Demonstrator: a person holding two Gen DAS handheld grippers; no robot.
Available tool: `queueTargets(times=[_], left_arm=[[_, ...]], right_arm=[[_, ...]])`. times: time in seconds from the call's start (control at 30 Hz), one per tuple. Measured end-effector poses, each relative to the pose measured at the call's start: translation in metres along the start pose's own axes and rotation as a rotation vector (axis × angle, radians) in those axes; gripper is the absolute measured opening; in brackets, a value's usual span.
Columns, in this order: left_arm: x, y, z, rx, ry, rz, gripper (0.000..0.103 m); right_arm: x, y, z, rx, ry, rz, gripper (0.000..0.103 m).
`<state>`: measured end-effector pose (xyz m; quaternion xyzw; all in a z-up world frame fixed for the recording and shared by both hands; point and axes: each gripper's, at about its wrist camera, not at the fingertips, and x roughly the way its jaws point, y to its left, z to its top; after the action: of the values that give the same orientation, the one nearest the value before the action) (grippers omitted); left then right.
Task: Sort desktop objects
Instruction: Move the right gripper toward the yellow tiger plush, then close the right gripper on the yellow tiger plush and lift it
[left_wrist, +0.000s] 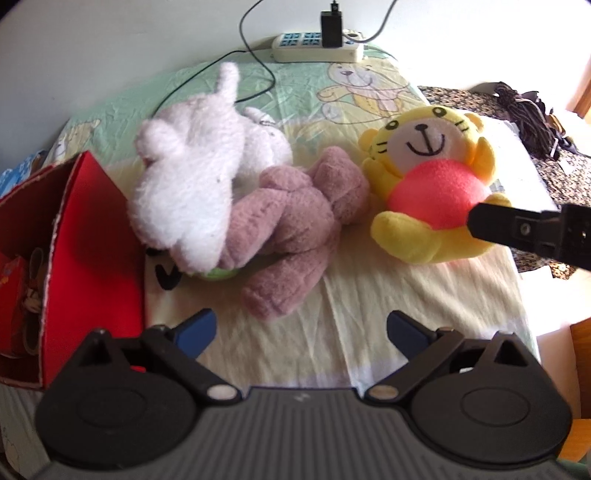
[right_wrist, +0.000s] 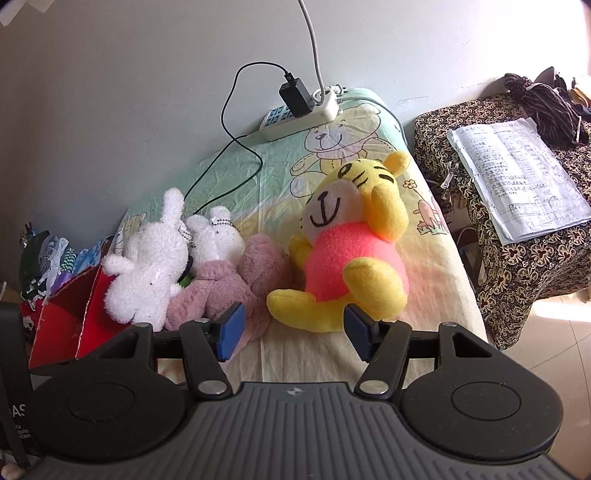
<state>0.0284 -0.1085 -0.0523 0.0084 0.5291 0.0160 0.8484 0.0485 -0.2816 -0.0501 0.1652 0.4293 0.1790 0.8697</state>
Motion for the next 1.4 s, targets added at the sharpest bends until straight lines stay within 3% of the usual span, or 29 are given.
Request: queueTargets(times=[0.23, 0.4, 0.53, 0.67, 0.83, 1.0, 1.2, 1.23, 1.27, 1.4], left_arm=[[-0.013, -0.033, 0.015, 0.120, -0.122, -0.167, 0.099], [-0.003, -0.046, 0.040, 0.138, -0.210, -0.286, 0.101], [0.030, -0.053, 0.059, 0.117, -0.134, -0.353, 0.101], [0.059, -0.044, 0.069, -0.022, -0.035, -0.463, 0.101], [0.080, -0.041, 0.080, -0.091, 0.014, -0.532, 0.101], [0.106, -0.042, 0.083, -0.112, 0.078, -0.521, 0.100], [0.121, -0.042, 0.086, -0.122, 0.101, -0.511, 0.098], [0.121, -0.044, 0.086, -0.114, 0.099, -0.507, 0.097], [0.120, -0.045, 0.086, -0.105, 0.094, -0.504, 0.097], [0.114, -0.046, 0.084, -0.062, 0.084, -0.497, 0.091]], right_arm=[[-0.004, -0.035, 0.019, 0.070, -0.037, -0.008, 0.064], [0.012, -0.065, 0.036, 0.155, -0.018, 0.013, 0.065], [0.032, -0.080, 0.046, 0.184, 0.025, 0.051, 0.066], [0.046, -0.087, 0.057, 0.188, 0.045, 0.088, 0.067], [0.067, -0.091, 0.066, 0.172, 0.091, 0.105, 0.068], [0.087, -0.095, 0.068, 0.176, 0.141, 0.137, 0.066], [0.101, -0.096, 0.066, 0.202, 0.183, 0.201, 0.061], [0.102, -0.096, 0.066, 0.203, 0.186, 0.210, 0.060], [0.102, -0.096, 0.066, 0.210, 0.187, 0.234, 0.051], [0.096, -0.095, 0.064, 0.223, 0.178, 0.235, 0.043]])
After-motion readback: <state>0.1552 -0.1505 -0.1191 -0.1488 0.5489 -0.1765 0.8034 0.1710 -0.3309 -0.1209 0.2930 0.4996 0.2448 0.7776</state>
